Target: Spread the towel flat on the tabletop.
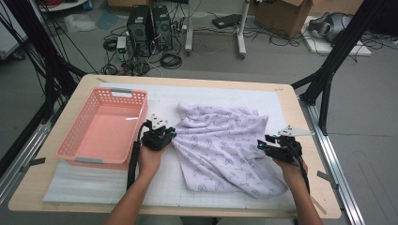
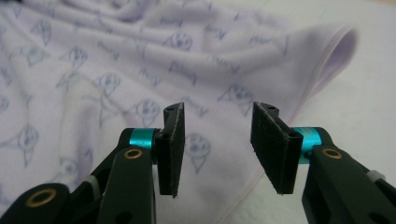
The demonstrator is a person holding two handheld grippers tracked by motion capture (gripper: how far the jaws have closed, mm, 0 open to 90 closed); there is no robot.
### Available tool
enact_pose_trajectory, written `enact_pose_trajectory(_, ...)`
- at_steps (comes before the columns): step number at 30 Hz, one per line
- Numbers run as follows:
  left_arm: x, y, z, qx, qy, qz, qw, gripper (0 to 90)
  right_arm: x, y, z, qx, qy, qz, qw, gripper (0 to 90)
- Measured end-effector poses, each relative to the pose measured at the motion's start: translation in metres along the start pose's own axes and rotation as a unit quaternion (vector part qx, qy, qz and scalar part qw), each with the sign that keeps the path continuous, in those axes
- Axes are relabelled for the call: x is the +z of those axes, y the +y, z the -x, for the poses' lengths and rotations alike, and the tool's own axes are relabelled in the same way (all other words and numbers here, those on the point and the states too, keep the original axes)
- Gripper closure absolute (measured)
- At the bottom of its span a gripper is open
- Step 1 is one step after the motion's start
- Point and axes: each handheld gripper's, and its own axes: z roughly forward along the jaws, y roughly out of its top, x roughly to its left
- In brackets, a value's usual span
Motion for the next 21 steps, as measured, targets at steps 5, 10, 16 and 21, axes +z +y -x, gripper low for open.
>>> enact_pose_trajectory(5, -0.001, -0.007, 0.006, -0.025, -0.044, -0.006, 0.9987, 64.2, 0.028, -0.003, -0.017, -0.037, 0.033, -0.064, 0.9967, 53.5)
enact_pose_trajectory(10, -0.005, -0.01, 0.015, 0.006, -0.057, -0.021, 0.9982, 51.6, 0.039, 0.006, -0.02, -0.07, 0.045, -0.081, 0.9933, 88.3)
enact_pose_trajectory(16, -0.01, -0.011, 0.017, 0.006, -0.066, -0.008, 0.9978, 49.4, 0.055, 0.03, -0.012, -0.072, -0.004, -0.04, 0.9966, 88.5)
enact_pose_trajectory(21, -0.015, -0.012, 0.021, 0.002, -0.079, 0.005, 0.9968, 49.2, 0.077, 0.051, -0.005, -0.065, -0.069, -0.03, 0.9951, 88.6)
